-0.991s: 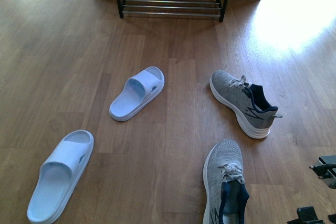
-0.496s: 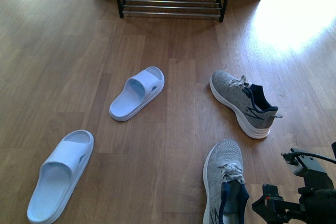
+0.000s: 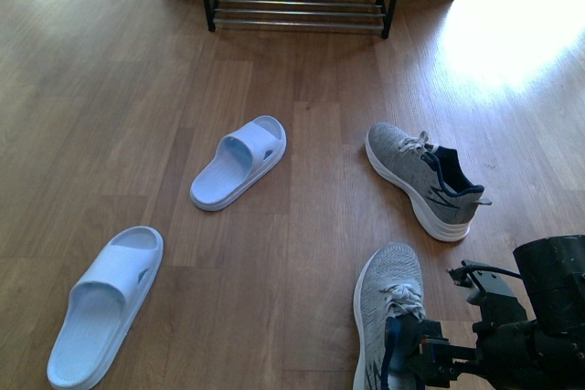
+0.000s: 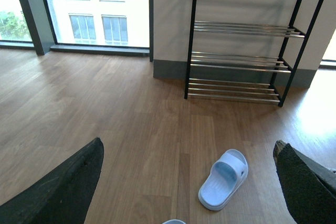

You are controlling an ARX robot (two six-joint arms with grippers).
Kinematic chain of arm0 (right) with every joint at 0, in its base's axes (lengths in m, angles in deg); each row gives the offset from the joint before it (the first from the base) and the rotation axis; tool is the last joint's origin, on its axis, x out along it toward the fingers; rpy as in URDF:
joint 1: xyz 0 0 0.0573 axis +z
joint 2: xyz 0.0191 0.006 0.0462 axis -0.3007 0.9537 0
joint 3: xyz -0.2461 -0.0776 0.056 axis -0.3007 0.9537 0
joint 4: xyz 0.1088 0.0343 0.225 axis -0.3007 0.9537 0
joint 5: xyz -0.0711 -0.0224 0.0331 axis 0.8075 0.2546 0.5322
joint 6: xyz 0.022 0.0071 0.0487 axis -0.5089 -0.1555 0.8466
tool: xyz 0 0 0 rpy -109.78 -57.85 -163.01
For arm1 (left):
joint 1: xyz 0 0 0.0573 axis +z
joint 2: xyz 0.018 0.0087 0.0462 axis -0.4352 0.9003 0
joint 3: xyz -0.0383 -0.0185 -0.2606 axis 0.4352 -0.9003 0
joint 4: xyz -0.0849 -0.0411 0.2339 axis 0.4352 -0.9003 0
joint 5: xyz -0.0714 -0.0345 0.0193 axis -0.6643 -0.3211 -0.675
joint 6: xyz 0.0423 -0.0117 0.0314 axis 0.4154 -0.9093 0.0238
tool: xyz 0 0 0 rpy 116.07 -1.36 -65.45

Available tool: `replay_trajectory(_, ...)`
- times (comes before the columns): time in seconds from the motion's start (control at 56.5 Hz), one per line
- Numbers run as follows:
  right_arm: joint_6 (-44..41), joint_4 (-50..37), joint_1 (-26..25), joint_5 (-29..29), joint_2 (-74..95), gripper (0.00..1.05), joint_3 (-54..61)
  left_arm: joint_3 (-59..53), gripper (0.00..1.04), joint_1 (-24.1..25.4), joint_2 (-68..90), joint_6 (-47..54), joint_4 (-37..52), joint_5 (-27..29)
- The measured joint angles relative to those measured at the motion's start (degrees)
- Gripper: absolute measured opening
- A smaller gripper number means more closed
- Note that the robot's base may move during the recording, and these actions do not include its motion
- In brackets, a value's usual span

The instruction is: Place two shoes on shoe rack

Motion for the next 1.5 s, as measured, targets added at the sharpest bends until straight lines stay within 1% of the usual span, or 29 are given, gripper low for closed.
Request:
replay_trajectory(0.46, -0.9, 0.7, 0.1, 1.6, 3.6, 0.96, -3.5, 0.0, 0.95, 0.0, 0.0, 0.0, 0.0, 0.0)
replay_trajectory(1.08, 0.7, -0.3, 3.0, -0.4, 0.2, 0.96, 0.6, 0.0, 0.95, 0.0, 0.0, 0.0, 0.0, 0.0)
replay_trajectory(1.239, 1.4, -1.0, 3.0, 0.1, 0.2, 0.96, 0.9, 0.0, 0.95, 0.0, 0.0, 0.0, 0.0, 0.0)
replay_trajectory(1.505, 1.8, -3.6, 2.6, 2.6, -2.1, 0.96, 2.6, 0.0, 0.95, 0.0, 0.0, 0.0, 0.0, 0.0)
